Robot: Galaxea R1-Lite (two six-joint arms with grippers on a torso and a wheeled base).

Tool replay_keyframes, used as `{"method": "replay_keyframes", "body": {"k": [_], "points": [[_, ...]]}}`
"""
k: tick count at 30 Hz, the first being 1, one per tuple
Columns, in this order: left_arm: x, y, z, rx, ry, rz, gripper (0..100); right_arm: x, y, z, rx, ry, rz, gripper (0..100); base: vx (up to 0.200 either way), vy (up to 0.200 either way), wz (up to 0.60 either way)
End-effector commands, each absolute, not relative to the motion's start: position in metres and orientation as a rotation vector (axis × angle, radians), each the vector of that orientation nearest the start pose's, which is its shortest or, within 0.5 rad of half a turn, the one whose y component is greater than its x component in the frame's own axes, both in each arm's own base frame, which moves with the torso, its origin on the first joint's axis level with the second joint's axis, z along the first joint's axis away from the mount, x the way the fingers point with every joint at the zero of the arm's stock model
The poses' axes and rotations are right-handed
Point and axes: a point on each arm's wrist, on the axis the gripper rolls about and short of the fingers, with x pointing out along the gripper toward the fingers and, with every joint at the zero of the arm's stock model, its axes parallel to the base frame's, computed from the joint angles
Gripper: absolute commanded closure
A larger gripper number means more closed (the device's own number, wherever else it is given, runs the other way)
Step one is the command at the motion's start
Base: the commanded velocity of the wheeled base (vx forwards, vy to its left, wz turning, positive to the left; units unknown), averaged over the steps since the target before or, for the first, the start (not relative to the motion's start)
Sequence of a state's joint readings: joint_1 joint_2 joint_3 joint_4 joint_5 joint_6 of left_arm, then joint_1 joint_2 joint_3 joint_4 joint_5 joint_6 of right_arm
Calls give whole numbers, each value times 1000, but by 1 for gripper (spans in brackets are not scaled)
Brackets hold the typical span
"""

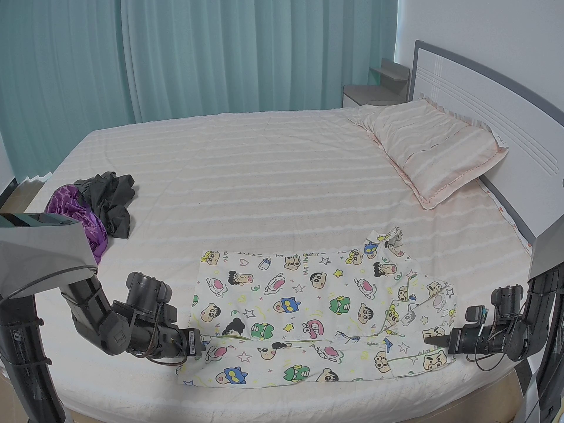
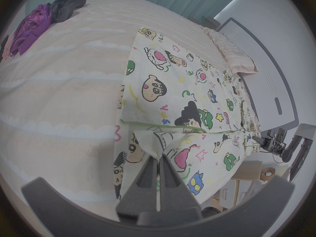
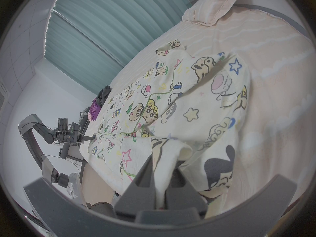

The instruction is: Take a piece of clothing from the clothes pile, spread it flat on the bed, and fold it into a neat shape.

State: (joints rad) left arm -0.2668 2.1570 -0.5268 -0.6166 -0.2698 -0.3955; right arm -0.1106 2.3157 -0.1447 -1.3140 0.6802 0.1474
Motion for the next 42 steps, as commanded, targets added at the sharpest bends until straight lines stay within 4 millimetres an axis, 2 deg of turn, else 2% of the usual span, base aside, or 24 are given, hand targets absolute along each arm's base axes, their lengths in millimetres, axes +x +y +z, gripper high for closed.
{"method": "replay_keyframes", "body": {"k": [1, 10, 15, 27, 42], "points": [[271, -80, -14, -353, 1109, -279, 100, 232, -12, -37, 465, 823, 473, 100, 0, 0, 0], [268, -74, -11, -358, 1103, -261, 100, 241, -14, -29, 428, 743, 468, 100, 0, 0, 0], [270, -72, -10, -400, 1091, -193, 100, 246, -14, -29, 419, 724, 467, 100, 0, 0, 0], [274, -70, -8, -447, 1082, -160, 100, 271, -13, -35, 374, 680, 436, 100, 0, 0, 0], [280, -71, -11, -474, 1080, -136, 100, 286, -10, -41, 358, 677, 425, 100, 0, 0, 0]]}}
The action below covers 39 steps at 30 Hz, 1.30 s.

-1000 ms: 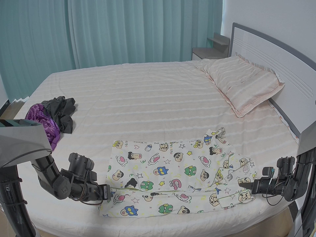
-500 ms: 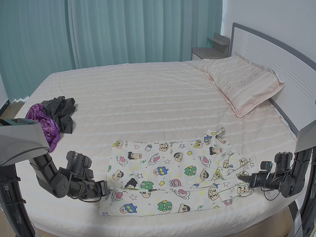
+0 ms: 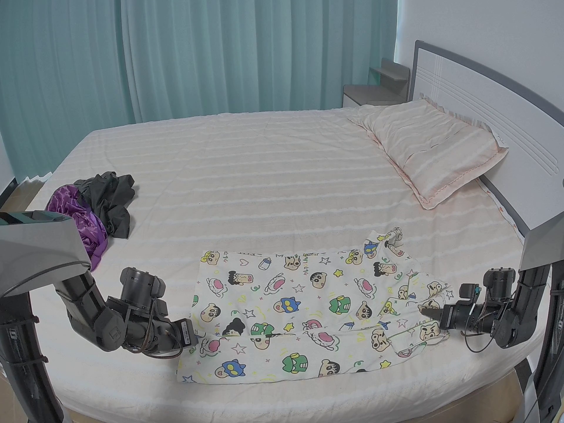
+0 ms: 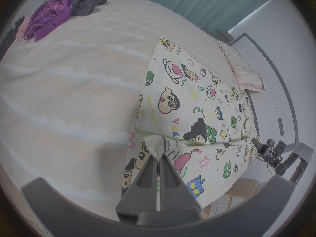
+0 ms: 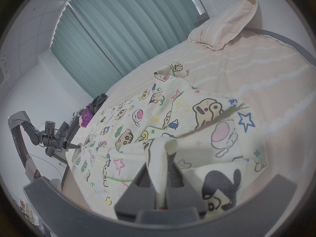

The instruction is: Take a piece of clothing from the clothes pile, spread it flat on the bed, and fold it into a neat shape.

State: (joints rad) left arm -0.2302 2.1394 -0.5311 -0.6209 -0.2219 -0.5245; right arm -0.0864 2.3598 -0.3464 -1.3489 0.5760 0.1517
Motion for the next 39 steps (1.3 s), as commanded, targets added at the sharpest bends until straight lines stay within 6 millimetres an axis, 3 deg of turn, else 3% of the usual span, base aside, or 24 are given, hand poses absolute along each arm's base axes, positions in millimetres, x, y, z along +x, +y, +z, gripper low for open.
{"method": "replay_keyframes", "body": {"k": [1, 20, 21, 23, 24, 31, 39], "points": [[282, -71, -11, -479, 1069, -115, 100, 289, -10, -42, 356, 677, 422, 100, 0, 0, 0], [285, -75, -13, -470, 1062, -68, 100, 297, -10, -40, 349, 659, 420, 100, 0, 0, 0], [286, -75, -13, -471, 1061, -67, 100, 297, -10, -40, 349, 660, 418, 0, 0, 0, 0], [285, -76, -13, -470, 1061, -67, 100, 297, -10, -41, 349, 661, 420, 0, 0, 0, 0], [287, -76, -12, -474, 1056, -65, 0, 298, -10, -41, 348, 659, 420, 0, 0, 0, 0], [287, -75, -10, -531, 1050, -27, 0, 298, -13, -38, 353, 646, 398, 0, 0, 0, 0], [283, -54, 7, -614, 1000, 20, 0, 296, -30, -18, 431, 591, 290, 0, 0, 0, 0]]}}
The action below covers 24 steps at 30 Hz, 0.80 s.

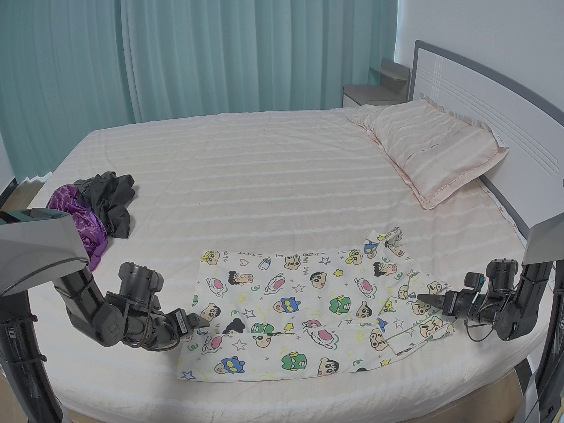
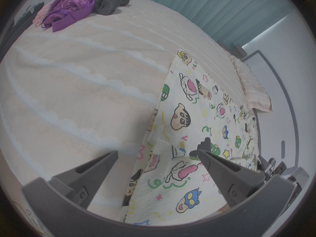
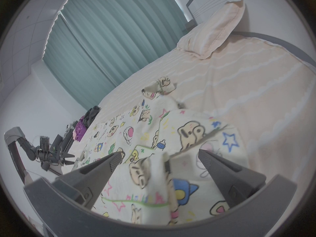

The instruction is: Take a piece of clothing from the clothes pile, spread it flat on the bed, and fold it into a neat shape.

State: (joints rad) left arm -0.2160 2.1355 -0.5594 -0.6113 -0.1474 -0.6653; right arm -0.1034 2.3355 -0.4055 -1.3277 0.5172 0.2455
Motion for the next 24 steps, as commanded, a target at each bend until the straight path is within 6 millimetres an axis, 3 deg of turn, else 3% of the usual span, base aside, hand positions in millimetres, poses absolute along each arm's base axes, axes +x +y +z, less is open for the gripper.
{"method": "replay_keyframes", "body": {"k": [1, 9, 24], "points": [[282, -52, 9, -624, 998, 22, 0, 294, -33, -18, 433, 591, 278, 0, 0, 0, 0], [276, -40, 17, -716, 992, 18, 0, 289, -48, -20, 450, 589, 201, 0, 0, 0, 0], [276, -42, 14, -730, 1016, -6, 0, 303, -34, -34, 433, 610, 187, 0, 0, 0, 0]]}}
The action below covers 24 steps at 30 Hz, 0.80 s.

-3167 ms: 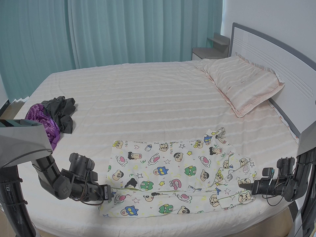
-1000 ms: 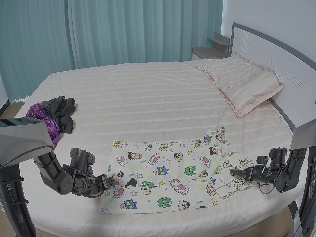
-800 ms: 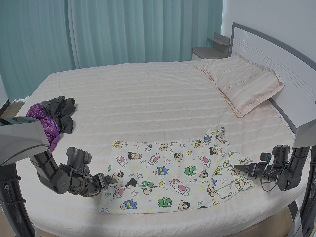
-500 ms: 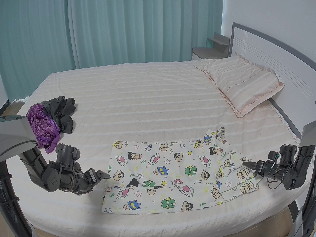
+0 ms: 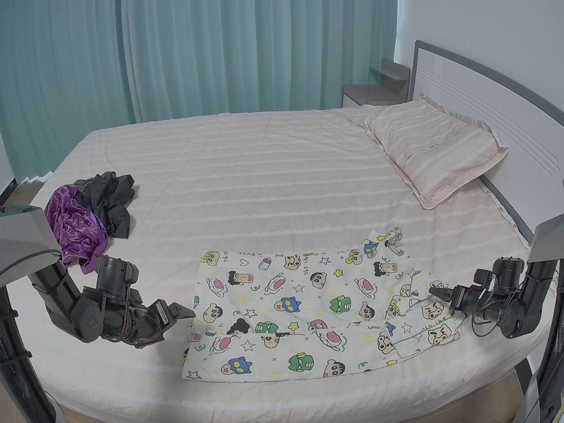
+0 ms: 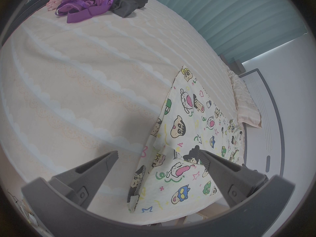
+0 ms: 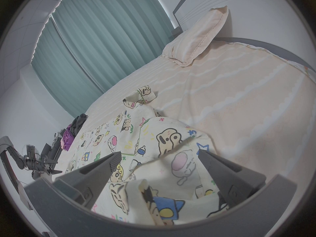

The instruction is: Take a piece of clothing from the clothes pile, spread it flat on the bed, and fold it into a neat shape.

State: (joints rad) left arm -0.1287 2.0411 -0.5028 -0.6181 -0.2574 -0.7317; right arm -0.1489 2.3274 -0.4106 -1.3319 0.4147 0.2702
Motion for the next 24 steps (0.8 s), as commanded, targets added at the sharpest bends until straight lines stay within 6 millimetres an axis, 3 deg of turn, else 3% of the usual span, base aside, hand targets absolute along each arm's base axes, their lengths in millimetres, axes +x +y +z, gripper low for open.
{"method": "replay_keyframes", "body": {"k": [1, 16, 24], "points": [[276, -42, 14, -730, 1015, -7, 0, 303, -34, -34, 444, 607, 187, 0, 0, 0, 0], [273, -42, 13, -750, 1037, -39, 0, 341, -3, -2, 751, 488, 174, 0, 0, 0, 0], [272, -42, 12, -752, 1044, -42, 0, 361, -7, 3, 799, 546, 8, 0, 0, 0, 0]]}}
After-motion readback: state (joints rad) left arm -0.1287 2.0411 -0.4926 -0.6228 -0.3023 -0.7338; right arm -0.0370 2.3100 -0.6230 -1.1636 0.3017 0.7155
